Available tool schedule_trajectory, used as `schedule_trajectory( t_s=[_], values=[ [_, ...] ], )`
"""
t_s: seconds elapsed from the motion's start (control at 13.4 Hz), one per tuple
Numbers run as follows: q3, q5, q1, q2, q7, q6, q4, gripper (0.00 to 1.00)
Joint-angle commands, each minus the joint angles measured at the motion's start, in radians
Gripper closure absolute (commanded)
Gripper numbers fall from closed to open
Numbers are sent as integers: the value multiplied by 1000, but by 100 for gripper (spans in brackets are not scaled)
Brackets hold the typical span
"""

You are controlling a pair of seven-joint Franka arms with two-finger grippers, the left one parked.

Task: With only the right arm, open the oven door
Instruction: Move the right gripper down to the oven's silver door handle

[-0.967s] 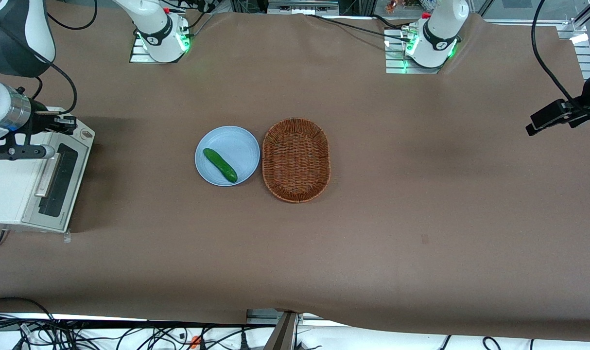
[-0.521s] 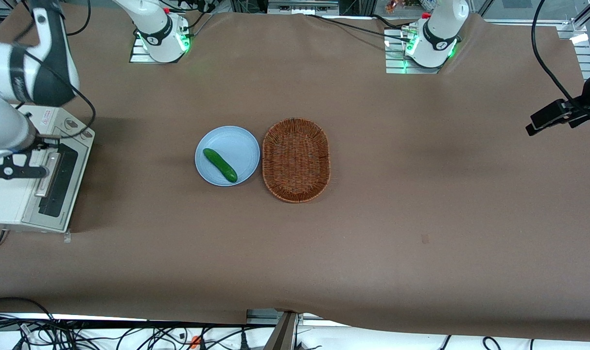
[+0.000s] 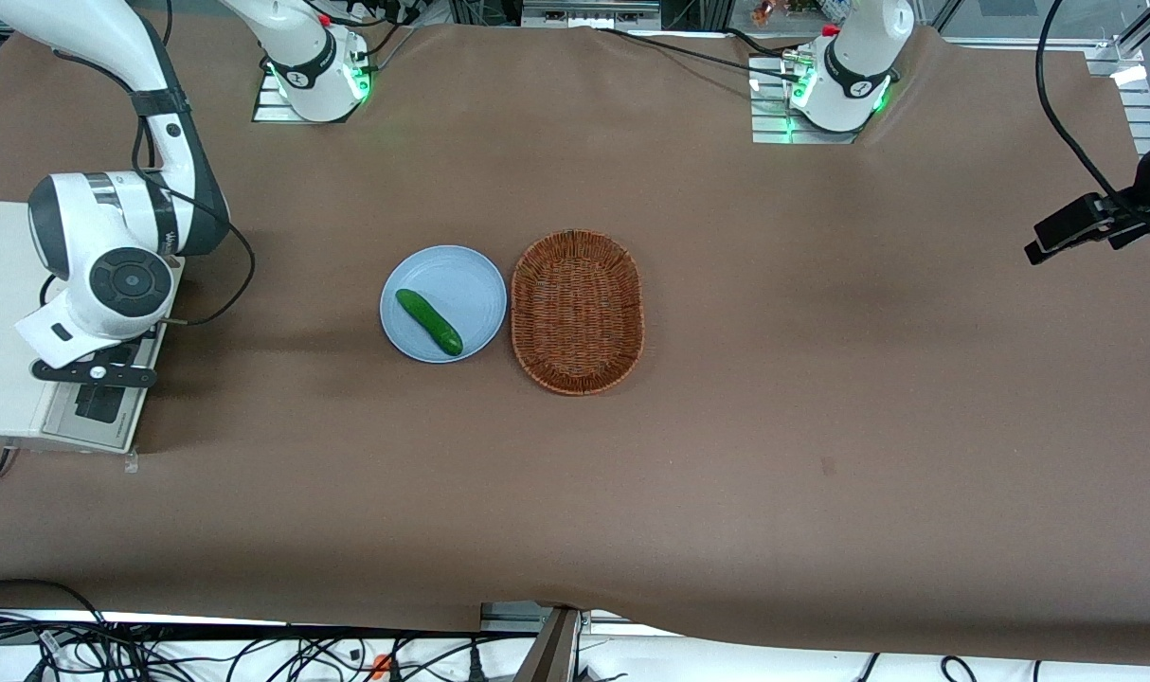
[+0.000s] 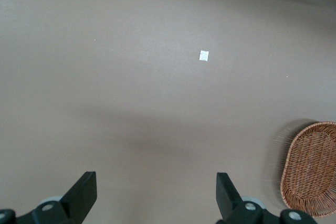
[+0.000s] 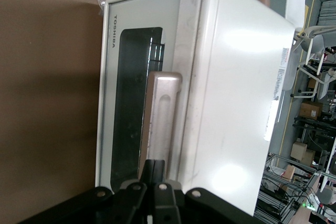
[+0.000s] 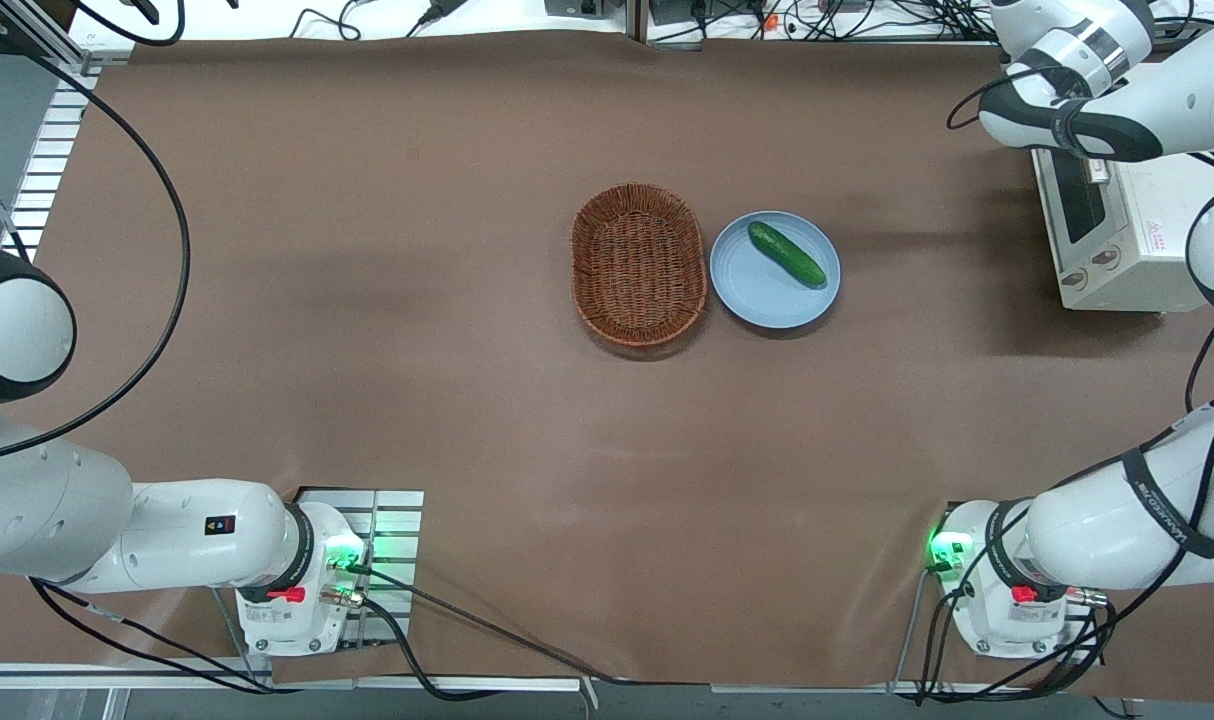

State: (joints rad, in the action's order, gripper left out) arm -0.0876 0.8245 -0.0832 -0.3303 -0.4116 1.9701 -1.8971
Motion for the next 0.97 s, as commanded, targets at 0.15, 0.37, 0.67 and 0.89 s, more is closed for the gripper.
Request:
schedule_trajectory(
  t_s=[0.15, 0.37, 0.67, 0.89],
  values=[
    [-6, 54, -1, 5, -41, 23, -14, 100],
    [-8, 67, 8, -7, -52, 29, -13, 100],
    [-8, 67, 13, -22, -67, 29, -14, 100],
    [-11, 65, 13, -38, -82, 30, -14, 100]
  ],
)
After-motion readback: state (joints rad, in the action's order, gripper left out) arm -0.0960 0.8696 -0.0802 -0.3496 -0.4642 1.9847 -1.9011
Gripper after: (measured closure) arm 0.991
